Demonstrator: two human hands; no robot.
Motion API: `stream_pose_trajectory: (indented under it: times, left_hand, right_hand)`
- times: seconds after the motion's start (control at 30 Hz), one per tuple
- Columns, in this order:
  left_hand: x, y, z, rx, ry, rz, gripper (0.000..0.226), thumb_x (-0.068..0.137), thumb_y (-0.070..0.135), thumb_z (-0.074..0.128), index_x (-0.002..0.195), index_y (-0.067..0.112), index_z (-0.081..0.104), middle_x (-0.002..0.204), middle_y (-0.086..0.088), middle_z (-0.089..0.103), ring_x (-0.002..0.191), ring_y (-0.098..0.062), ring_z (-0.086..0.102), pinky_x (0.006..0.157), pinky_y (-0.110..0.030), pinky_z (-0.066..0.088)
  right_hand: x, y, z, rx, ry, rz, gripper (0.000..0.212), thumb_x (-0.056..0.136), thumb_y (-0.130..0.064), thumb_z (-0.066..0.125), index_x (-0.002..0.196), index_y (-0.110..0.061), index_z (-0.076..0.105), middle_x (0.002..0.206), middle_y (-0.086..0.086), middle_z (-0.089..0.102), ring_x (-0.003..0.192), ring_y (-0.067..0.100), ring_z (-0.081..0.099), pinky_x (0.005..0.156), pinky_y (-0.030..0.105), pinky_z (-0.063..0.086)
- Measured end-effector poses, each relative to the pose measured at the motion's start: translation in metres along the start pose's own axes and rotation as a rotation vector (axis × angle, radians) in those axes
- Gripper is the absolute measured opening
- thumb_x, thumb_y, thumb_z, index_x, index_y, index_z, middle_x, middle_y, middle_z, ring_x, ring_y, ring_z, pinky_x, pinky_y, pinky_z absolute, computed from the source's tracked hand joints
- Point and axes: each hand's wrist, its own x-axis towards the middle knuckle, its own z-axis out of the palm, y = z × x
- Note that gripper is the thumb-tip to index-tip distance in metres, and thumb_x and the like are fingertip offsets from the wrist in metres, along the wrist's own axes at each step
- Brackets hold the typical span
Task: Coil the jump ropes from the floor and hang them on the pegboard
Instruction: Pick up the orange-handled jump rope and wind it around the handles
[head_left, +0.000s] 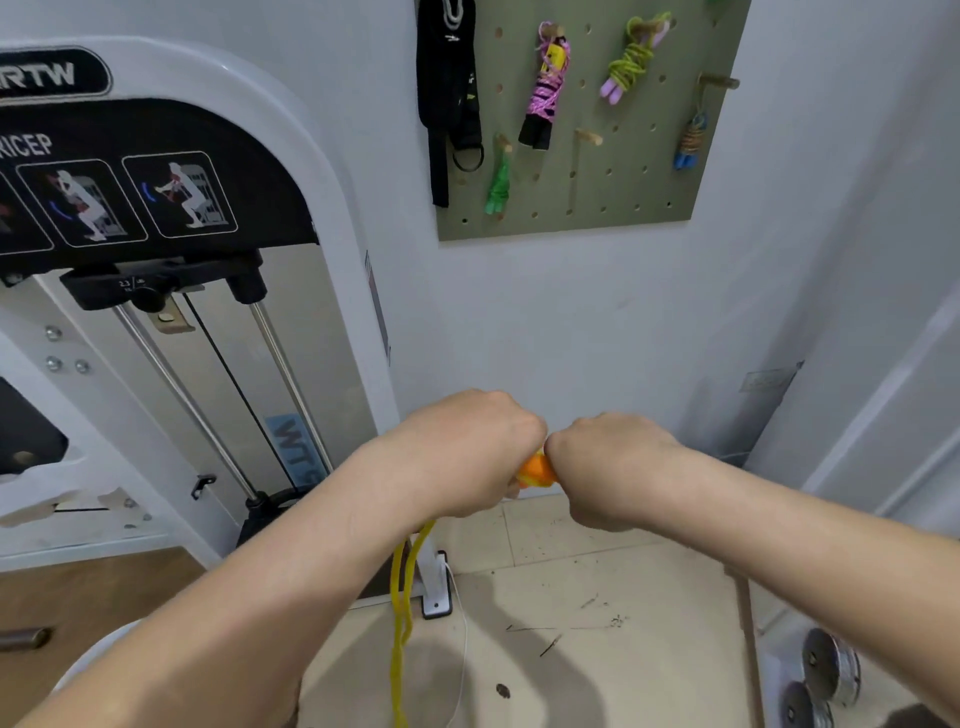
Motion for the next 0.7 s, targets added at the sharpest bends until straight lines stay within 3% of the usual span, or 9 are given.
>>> stream_pose_trajectory:
  times: [0.07, 0.13, 0.2, 0.27, 0.33, 0.43, 0.47, 0.6, 0.7]
  left_hand:
    - [-0.001, -0.003, -0.003, -0.106, -0.097, 0.071, 0.009, 0.088, 0.024, 0.063, 0.094, 0.018, 0.066, 0.082, -0.002, 0.064, 0.072, -0.020, 0.056, 0.059, -0.031, 0.046]
    - [-0.003, -0.009, -0.010, -0.297, -0.196, 0.086, 0.016, 0.089, 0.029, 0.065, 0.102, 0.022, 0.072, 0.090, 0.002, 0.070, 0.079, -0.013, 0.061, 0.071, -0.030, 0.053]
    - [-0.006, -0.013, -0.017, -0.507, -0.267, 0.091, 0.018, 0.086, 0.029, 0.069, 0.102, 0.023, 0.074, 0.085, 0.007, 0.072, 0.068, -0.002, 0.059, 0.063, -0.020, 0.050]
    - [-0.007, -0.018, -0.021, -0.732, -0.320, 0.085, 0.014, 0.079, 0.023, 0.076, 0.092, 0.016, 0.076, 0.065, 0.010, 0.068, 0.053, -0.001, 0.054, 0.052, -0.014, 0.043]
    - [-0.008, -0.024, -0.022, -0.910, -0.352, 0.091, 0.013, 0.073, 0.017, 0.081, 0.082, 0.010, 0.075, 0.059, 0.006, 0.066, 0.051, -0.007, 0.052, 0.052, -0.015, 0.043]
    - [-0.008, -0.029, -0.017, -1.039, -0.365, 0.128, 0.017, 0.063, 0.017, 0.084, 0.072, 0.009, 0.073, 0.069, -0.022, 0.067, 0.057, -0.018, 0.052, 0.054, -0.024, 0.043]
    - [-0.007, -0.031, -0.014, -1.085, -0.351, 0.124, 0.019, 0.059, 0.021, 0.083, 0.068, 0.010, 0.071, 0.065, -0.024, 0.064, 0.056, -0.020, 0.051, 0.053, -0.025, 0.041]
    - [-0.005, -0.039, 0.008, -1.366, -0.248, 0.116, 0.031, 0.054, 0.045, 0.080, 0.053, 0.019, 0.064, 0.043, 0.006, 0.050, 0.039, -0.004, 0.038, 0.041, -0.013, 0.029]
    - [-0.001, -0.037, 0.033, -1.573, -0.210, 0.182, 0.053, 0.045, 0.067, 0.081, 0.055, 0.018, 0.063, 0.053, -0.005, 0.047, 0.046, -0.013, 0.039, 0.048, -0.021, 0.028]
  right_hand:
    - [-0.009, -0.001, -0.003, -0.141, -0.024, -0.106, 0.019, 0.087, -0.007, 0.051, 0.076, -0.017, 0.039, 0.074, -0.002, 0.042, 0.080, 0.025, 0.053, 0.055, 0.028, 0.035]
    - [-0.017, 0.001, -0.004, -0.278, 0.011, -0.230, 0.009, 0.090, -0.007, 0.049, 0.090, -0.016, 0.048, 0.090, 0.003, 0.056, 0.094, 0.028, 0.060, 0.054, 0.029, 0.034]
    - [-0.026, 0.004, -0.004, -0.369, 0.135, -0.381, 0.012, 0.092, -0.006, 0.047, 0.096, -0.016, 0.051, 0.099, 0.004, 0.063, 0.090, 0.028, 0.062, 0.046, 0.027, 0.025]
    - [-0.032, 0.008, -0.002, -0.468, 0.337, -0.524, 0.015, 0.079, -0.010, 0.063, 0.078, -0.017, 0.050, 0.075, 0.002, 0.065, 0.062, 0.026, 0.061, 0.042, 0.024, 0.011]
    - [-0.034, 0.013, -0.002, -0.493, 0.472, -0.570, 0.028, 0.053, -0.014, 0.077, 0.057, -0.019, 0.050, 0.044, -0.001, 0.053, 0.035, 0.023, 0.049, 0.041, 0.020, 0.005]
    - [-0.034, 0.019, 0.003, -0.473, 0.595, -0.642, 0.024, 0.053, -0.018, 0.078, 0.058, -0.018, 0.054, 0.040, -0.003, 0.047, 0.030, 0.022, 0.044, 0.040, 0.021, 0.015]
    - [-0.036, 0.021, 0.001, -0.454, 0.630, -0.665, 0.021, 0.057, -0.017, 0.076, 0.061, -0.017, 0.055, 0.042, -0.002, 0.048, 0.031, 0.022, 0.044, 0.041, 0.022, 0.016]
    - [-0.040, 0.028, -0.006, -0.375, 0.726, -0.696, 0.001, 0.071, -0.010, 0.057, 0.072, -0.012, 0.057, 0.051, 0.000, 0.047, 0.034, 0.022, 0.042, 0.038, 0.023, 0.020]
    - [-0.039, 0.031, -0.011, -0.320, 0.798, -0.697, 0.014, 0.081, -0.007, 0.045, 0.079, -0.008, 0.059, 0.056, 0.003, 0.047, 0.037, 0.023, 0.041, 0.036, 0.026, 0.025]
